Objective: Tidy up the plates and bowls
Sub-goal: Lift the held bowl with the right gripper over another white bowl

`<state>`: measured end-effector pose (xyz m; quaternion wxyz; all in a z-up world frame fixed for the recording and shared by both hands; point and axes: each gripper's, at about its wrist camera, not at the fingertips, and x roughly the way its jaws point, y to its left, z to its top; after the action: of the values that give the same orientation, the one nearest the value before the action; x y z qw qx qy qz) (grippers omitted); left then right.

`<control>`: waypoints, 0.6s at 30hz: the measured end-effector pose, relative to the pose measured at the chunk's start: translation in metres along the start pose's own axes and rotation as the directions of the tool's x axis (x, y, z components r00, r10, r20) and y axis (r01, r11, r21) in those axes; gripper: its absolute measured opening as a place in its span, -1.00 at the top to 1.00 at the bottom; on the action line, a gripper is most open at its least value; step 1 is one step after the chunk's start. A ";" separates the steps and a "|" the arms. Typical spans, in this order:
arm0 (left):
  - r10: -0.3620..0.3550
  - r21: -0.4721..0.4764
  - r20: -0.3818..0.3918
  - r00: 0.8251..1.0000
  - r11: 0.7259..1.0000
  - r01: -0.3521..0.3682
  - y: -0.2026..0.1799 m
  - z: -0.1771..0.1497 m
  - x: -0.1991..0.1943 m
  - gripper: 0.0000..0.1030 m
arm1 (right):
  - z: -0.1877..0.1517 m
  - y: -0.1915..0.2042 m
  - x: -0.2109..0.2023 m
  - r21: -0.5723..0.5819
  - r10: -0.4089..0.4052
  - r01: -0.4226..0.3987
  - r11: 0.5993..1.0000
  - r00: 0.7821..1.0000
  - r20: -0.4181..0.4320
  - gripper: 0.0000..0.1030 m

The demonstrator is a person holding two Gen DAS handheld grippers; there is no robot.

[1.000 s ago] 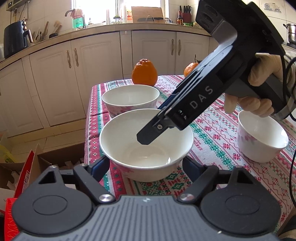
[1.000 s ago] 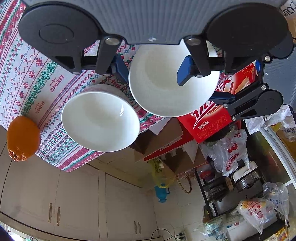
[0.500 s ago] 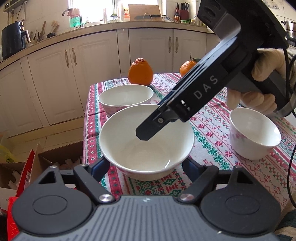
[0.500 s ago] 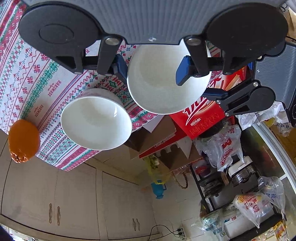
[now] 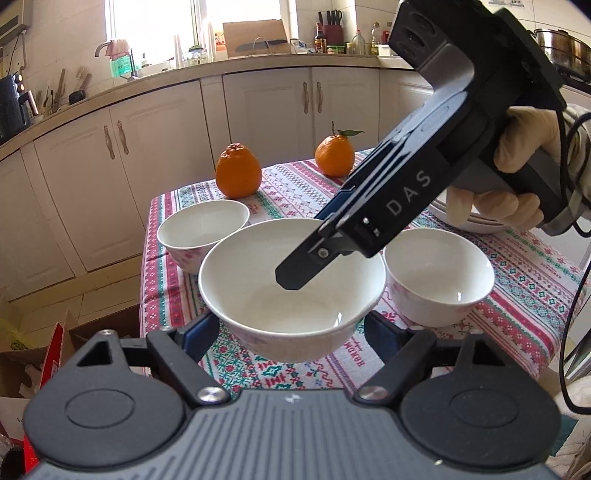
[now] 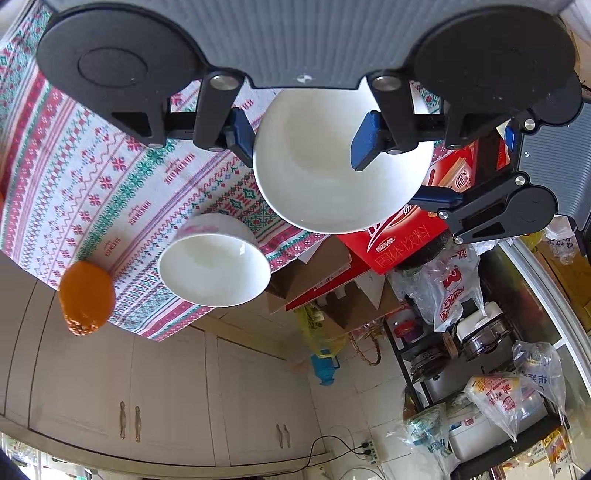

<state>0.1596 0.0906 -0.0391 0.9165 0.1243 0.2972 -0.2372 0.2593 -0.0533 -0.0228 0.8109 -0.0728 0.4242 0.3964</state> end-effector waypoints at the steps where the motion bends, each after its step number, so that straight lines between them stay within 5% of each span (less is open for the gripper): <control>1: -0.003 0.008 0.003 1.000 1.000 0.003 -0.004 0.002 -0.001 -0.65 | -0.003 0.000 -0.005 -0.001 -0.004 0.004 1.000 1.000 0.006 -0.18; 18: -0.114 0.046 0.023 0.993 0.993 0.113 -0.055 0.032 0.009 -0.65 | -0.045 -0.022 -0.077 0.065 -0.109 0.104 0.992 0.990 0.086 -0.18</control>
<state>0.1534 0.0287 -0.0243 0.9023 0.1243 0.2865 -0.2972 0.2210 -0.1331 0.0009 0.8509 -0.0532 0.3949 0.3423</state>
